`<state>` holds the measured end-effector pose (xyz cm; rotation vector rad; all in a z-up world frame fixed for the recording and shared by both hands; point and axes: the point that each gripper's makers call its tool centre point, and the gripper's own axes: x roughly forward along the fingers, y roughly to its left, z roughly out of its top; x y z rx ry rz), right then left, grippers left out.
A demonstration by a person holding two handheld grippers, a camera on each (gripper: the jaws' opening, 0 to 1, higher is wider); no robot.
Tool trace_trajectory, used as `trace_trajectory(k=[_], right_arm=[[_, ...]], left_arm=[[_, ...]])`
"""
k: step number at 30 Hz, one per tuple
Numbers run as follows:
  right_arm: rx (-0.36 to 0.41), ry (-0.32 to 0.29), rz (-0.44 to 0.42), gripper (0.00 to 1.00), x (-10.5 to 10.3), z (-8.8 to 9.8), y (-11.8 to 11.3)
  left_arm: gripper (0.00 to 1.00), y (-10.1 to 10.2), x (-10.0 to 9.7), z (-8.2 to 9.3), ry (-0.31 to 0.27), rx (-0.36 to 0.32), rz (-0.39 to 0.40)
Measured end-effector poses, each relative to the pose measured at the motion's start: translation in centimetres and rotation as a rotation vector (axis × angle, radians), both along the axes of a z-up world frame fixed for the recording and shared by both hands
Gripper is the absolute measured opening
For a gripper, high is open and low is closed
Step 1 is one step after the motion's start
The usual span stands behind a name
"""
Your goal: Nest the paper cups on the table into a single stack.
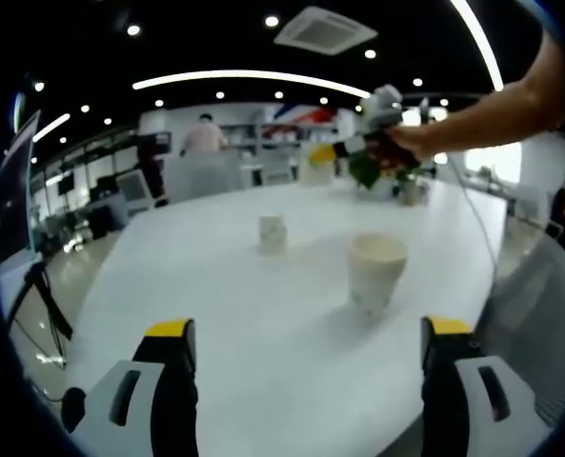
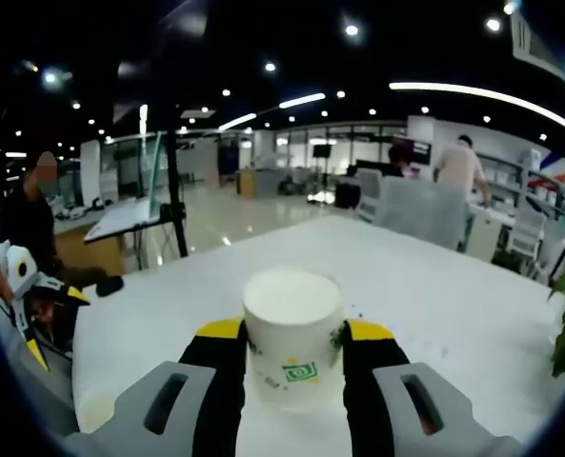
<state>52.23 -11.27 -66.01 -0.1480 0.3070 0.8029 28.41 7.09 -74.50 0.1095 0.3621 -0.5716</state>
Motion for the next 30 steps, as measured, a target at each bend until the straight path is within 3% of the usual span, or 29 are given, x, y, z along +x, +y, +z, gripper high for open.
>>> trace_trajectory(k=[4, 8, 25, 30], right_arm=[[0.017, 0.004, -0.005, 0.37, -0.7, 0.3, 0.1], [0.024, 0.001, -0.002, 0.37, -1.5, 0.6, 0.7], [0.065, -0.020, 0.000, 0.37, -4.4, 3.8, 1.8], [0.050, -0.014, 0.032, 0.37, -5.5, 3.8, 2.4]], left_arm=[[0.95, 0.2, 0.0, -0.3, 0.005, 0.020, 0.006], [0.94, -0.1, -0.2, -0.8, -0.008, 0.100, -0.020], [0.94, -0.3, -0.2, -0.8, -0.002, 0.082, -0.044], [0.94, 0.3, 0.2, -0.4, -0.006, 0.063, -0.009]])
